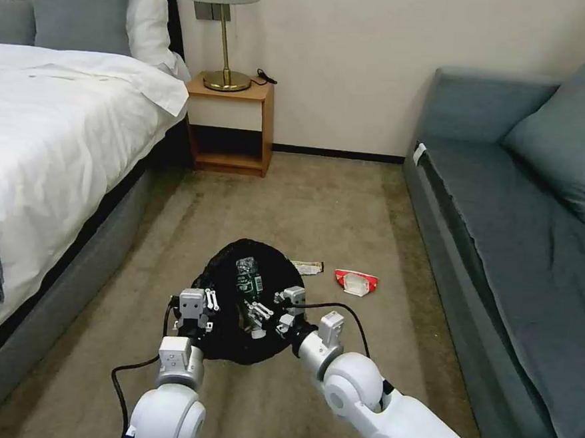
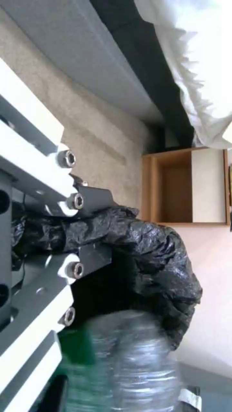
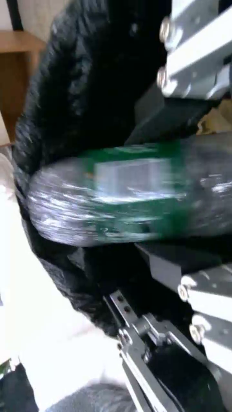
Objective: Pick up the trash bin, then pick up the garbage on the floor and place it into the trash bin.
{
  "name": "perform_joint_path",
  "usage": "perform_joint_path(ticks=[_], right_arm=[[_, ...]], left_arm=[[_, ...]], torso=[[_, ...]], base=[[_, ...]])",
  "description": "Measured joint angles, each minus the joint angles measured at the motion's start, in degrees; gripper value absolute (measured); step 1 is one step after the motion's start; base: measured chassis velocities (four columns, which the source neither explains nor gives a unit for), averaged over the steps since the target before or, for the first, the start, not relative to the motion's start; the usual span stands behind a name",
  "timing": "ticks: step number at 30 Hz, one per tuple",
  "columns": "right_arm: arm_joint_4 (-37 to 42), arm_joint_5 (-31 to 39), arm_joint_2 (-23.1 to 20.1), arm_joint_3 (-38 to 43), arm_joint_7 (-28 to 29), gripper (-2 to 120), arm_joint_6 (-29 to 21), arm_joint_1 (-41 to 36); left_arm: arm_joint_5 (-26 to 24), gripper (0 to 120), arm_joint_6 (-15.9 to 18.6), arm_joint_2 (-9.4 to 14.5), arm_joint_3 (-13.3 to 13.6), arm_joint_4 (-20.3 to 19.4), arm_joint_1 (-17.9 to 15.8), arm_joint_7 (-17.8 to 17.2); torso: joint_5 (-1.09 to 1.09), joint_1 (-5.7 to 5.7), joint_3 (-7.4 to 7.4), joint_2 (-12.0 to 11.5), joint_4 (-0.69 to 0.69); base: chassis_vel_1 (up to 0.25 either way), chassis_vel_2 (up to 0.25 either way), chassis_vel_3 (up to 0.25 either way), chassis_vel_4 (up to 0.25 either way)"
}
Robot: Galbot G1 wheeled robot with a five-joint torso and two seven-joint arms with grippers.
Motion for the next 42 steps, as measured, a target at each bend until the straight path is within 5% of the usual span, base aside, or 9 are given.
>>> perform_joint_path(ticks=[10,16,30,42], right_arm=[[0.46,-2.24,-2.77,1.79,5.51,99,1.69,-1.06],[-3.08,-3.92,-4.99,7.22,11.38,100,-0.07,-1.40],[-14.30,-4.46,-5.40,15.55,11.51,100,-2.43,-1.51],[-16.91,-6.76,-2.48,17.08,10.49,100,-0.62,-2.96]], left_arm=[[-0.02,4,-0.03,-0.06,-2.63,0.62,-0.19,-0.06],[0.06,4,-0.92,0.66,-8.28,1.41,-0.29,-0.16],[-3.94,4,-2.07,2.40,-19.53,2.44,0.20,0.38],[-4.06,4,-3.31,2.19,-19.44,2.36,2.02,0.67]], torso=[[0.00,0.00,0.00,0.00,0.00],[0.01,0.00,0.00,0.00,0.00],[0.00,0.00,0.00,0.00,0.00],[0.00,0.00,-0.01,0.00,0.00]], base=[[0.000,0.000,0.000,0.000],[0.000,0.000,0.000,0.000],[0.000,0.000,0.000,0.000],[0.000,0.000,0.000,0.000]])
